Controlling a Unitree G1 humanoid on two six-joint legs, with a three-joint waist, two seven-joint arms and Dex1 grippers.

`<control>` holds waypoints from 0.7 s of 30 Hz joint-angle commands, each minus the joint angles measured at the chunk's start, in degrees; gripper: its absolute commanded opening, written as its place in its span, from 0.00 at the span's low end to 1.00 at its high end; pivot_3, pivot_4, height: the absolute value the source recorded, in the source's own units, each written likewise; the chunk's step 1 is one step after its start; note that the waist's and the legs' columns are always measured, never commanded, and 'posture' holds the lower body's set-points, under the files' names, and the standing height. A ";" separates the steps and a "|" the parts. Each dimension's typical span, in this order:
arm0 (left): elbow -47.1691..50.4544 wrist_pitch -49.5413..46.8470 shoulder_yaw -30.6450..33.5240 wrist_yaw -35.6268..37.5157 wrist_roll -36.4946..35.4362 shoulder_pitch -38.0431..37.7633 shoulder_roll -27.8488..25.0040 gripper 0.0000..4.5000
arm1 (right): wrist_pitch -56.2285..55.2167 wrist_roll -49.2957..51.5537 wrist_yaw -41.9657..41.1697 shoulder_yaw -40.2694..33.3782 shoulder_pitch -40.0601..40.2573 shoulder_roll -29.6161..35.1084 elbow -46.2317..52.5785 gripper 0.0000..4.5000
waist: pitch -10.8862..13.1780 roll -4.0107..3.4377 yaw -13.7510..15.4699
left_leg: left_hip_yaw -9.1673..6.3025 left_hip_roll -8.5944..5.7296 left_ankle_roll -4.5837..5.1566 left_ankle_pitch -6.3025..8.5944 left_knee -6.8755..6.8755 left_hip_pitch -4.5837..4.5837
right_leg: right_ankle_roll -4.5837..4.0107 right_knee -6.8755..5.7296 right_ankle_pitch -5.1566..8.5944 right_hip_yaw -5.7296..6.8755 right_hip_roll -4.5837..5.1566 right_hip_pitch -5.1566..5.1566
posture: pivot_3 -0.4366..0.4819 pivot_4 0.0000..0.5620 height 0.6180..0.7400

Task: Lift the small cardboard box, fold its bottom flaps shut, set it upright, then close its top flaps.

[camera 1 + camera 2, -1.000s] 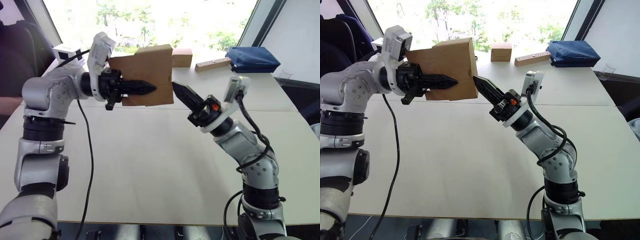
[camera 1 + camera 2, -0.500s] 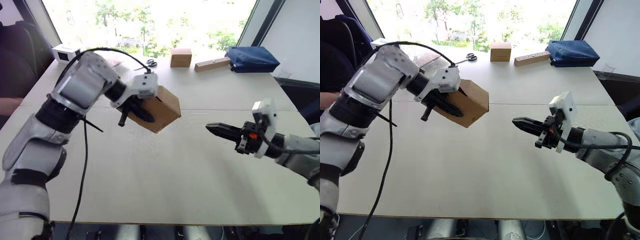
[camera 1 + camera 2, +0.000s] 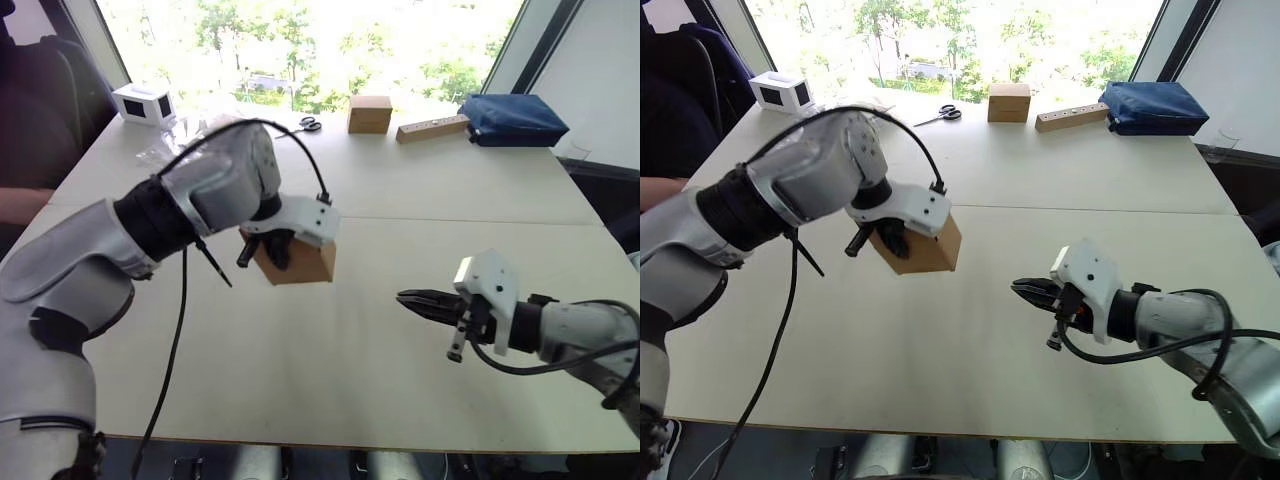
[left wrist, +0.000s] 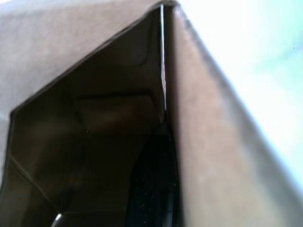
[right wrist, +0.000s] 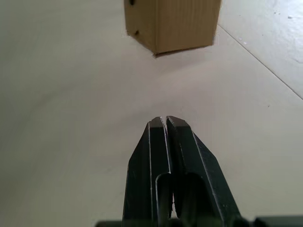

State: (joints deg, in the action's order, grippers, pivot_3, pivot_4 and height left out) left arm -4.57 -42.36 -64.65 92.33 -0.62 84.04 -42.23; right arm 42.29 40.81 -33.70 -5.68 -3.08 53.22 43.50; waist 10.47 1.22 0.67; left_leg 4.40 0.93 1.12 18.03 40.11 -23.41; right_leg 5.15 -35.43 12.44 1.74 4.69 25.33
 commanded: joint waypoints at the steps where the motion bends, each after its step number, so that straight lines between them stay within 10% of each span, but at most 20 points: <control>1: 2.14 -1.14 -2.13 0.17 0.19 2.07 0.63 0.00 | -1.53 -3.85 1.80 2.80 -2.05 -2.19 0.19 0.02 | 0.01 -0.01 0.11 | -0.01 0.00 0.00 0.00 0.00 0.00 | 0.00 -0.01 0.00 0.01 0.00 0.01 | 0.48 0.27 1.00; 7: 5.28 -6.55 -5.28 0.17 -2.74 3.17 0.23 0.00 | -1.69 -6.73 2.39 4.75 -2.83 -4.84 -0.35 0.02 | 0.01 -0.01 0.07 | -0.01 -0.02 0.00 0.00 0.02 -0.02 | 0.01 -0.03 0.00 0.02 0.00 0.01 | 0.48 0.27 1.00; 16: 6.67 -13.65 -3.40 0.17 -5.41 5.17 3.88 0.60 | -2.63 -7.81 0.05 3.65 -3.15 -5.93 -2.14 0.00 | 0.00 -0.01 0.08 | -0.01 -0.04 0.00 0.00 0.03 -0.01 | 0.02 -0.06 -0.01 0.02 0.00 -0.01 | 0.48 0.27 1.00; 21: 2.61 -19.25 -0.41 0.17 -13.02 10.48 4.02 0.60 | -2.51 -6.68 -1.23 2.24 -3.74 -6.75 -3.02 0.00 | 0.00 -0.01 0.07 | -0.03 -0.03 0.00 0.00 0.04 0.01 | 0.03 -0.11 -0.01 0.02 -0.01 0.00 | 0.48 0.27 1.00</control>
State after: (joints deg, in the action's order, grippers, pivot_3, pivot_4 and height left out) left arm -0.23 -59.32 -68.92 92.30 -10.64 90.96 -38.07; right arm 40.71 32.95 -34.40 -1.10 -5.99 47.11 39.64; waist 10.48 1.21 0.73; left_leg 4.37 0.90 1.12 18.03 40.15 -23.40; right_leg 5.19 -35.54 12.43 1.76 4.67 25.33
